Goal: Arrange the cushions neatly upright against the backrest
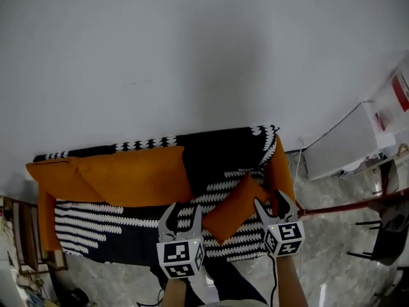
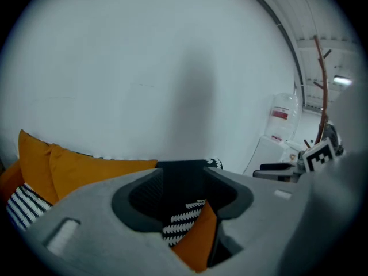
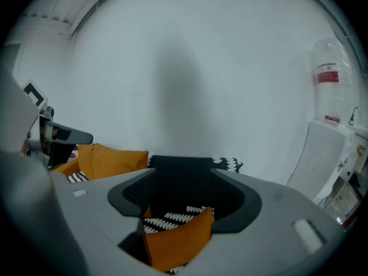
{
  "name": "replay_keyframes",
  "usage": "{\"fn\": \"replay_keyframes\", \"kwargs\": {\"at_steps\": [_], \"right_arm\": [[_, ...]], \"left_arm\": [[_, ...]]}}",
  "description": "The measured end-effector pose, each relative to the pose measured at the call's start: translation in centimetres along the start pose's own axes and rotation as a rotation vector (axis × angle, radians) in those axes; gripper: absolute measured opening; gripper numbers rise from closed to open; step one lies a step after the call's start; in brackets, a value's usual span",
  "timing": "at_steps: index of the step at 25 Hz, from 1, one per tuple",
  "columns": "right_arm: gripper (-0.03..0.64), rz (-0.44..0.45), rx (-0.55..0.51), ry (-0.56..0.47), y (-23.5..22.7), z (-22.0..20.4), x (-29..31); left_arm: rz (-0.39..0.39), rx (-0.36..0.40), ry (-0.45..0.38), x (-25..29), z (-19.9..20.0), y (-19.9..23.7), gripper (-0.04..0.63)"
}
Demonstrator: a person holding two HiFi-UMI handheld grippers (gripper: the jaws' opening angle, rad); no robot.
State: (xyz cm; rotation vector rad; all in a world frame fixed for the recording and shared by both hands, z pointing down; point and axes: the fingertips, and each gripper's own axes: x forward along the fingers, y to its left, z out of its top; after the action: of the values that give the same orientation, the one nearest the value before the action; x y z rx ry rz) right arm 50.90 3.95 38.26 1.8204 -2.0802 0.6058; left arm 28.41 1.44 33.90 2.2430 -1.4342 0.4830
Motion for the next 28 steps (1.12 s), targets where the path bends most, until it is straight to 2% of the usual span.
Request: {"fn": "replay_keyframes", "kwargs": {"at_steps": [13, 19, 28], "right_arm": [[0.302, 0.041, -0.062, 0.168, -3.6, -5.9, 7.3], [0.302, 0.050, -0.073, 0.288, -4.5, -10.5, 10.4], [0.311, 0.125, -0.155, 0.454, -4.8, -16.8, 16.1]], "left_arm": [[0.037, -0.251, 0.179, 4.9, -8.9, 1.0, 0.264], [0.072, -0.321, 0.287, 6.7, -14.2, 2.2, 0.267], [0.128, -0.442, 0.464, 10.1, -23.4, 4.0, 0.287]]}}
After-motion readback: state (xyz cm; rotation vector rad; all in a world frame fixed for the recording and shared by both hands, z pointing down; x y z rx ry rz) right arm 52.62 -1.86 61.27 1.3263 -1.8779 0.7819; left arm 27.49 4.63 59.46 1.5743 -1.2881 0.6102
